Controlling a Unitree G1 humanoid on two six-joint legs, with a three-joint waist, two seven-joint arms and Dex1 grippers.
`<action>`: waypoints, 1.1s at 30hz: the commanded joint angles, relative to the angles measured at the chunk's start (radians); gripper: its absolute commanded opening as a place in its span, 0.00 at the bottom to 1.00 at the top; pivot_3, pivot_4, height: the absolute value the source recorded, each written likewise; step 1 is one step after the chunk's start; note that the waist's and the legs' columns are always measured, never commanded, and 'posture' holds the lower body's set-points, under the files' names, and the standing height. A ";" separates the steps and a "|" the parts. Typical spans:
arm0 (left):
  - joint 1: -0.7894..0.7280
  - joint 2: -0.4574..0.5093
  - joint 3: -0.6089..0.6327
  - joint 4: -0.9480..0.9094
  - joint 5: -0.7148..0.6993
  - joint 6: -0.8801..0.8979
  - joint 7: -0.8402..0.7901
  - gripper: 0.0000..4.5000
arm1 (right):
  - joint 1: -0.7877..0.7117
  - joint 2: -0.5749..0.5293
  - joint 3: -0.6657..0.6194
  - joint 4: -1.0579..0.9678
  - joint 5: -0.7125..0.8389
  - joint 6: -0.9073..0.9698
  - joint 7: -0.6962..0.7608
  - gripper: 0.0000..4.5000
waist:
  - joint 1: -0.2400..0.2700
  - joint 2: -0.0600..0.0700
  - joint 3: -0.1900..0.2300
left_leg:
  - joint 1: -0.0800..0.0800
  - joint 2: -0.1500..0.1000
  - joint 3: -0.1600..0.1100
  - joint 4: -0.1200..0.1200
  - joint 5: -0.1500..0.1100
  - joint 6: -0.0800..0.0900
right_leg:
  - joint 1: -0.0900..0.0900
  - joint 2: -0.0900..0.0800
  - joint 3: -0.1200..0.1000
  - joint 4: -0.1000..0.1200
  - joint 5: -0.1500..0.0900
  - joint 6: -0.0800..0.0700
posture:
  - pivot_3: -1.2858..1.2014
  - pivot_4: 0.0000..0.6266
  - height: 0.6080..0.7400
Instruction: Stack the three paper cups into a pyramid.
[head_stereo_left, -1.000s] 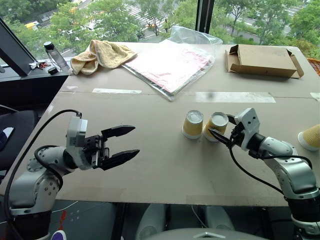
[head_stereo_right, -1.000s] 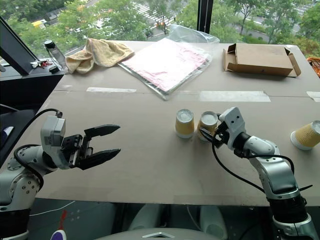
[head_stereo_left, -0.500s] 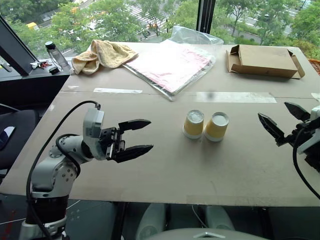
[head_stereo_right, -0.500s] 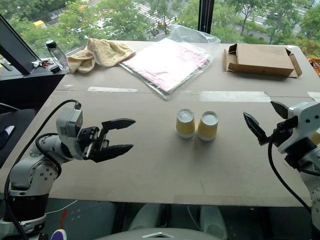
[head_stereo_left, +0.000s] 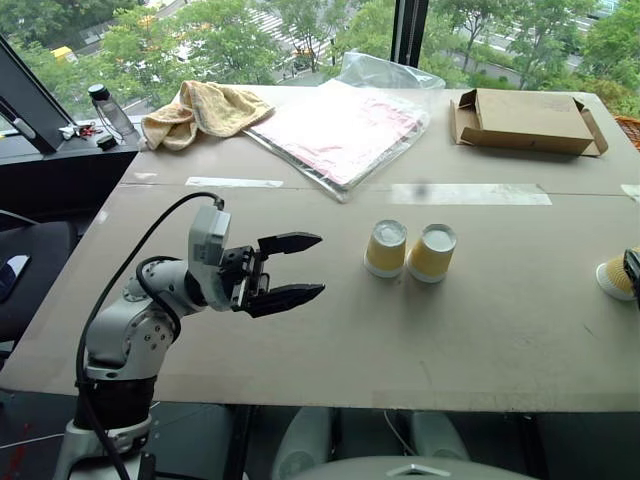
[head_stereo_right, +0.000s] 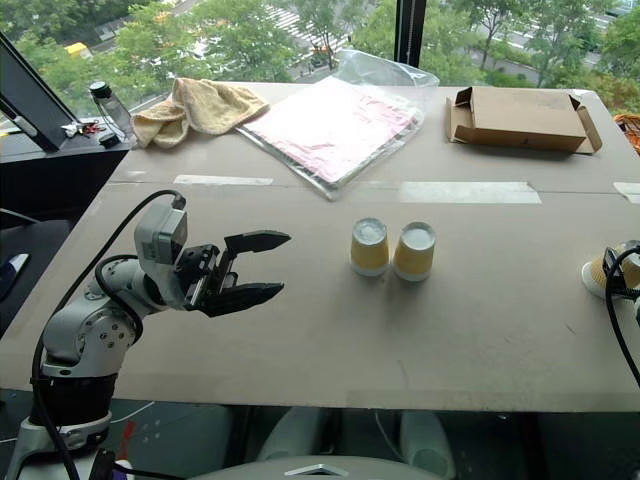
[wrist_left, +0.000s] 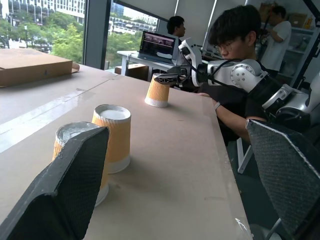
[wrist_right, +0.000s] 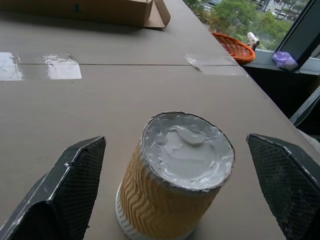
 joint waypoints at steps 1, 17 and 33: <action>0.008 0.010 0.022 -0.051 -0.030 0.003 0.004 1.00 | -0.027 -0.006 -0.020 0.061 -0.002 -0.043 -0.002 0.94 | 0.001 0.000 0.000 | 0.000 0.000 0.000 0.000 0.000 0.000 | 0.000 0.000 0.000 0.000 0.000 0.000 | 0.52 0.24 1.00; 0.006 0.020 0.093 0.026 -0.081 0.059 0.063 1.00 | -0.121 -0.056 0.193 -0.377 0.314 0.072 0.231 0.52 | -0.024 0.004 0.002 | 0.002 0.003 0.000 0.000 0.000 0.000 | 0.000 0.001 0.002 0.002 0.000 0.000 | 0.52 0.24 1.00; 0.075 0.029 0.134 -0.046 -0.075 0.048 0.112 1.00 | -0.541 -0.144 0.608 -0.414 0.430 0.319 0.266 0.52 | 0.003 0.000 0.004 | -0.006 0.000 -0.006 -0.001 0.001 -0.001 | -0.002 -0.007 -0.003 -0.006 0.000 0.000 | 0.52 0.24 1.00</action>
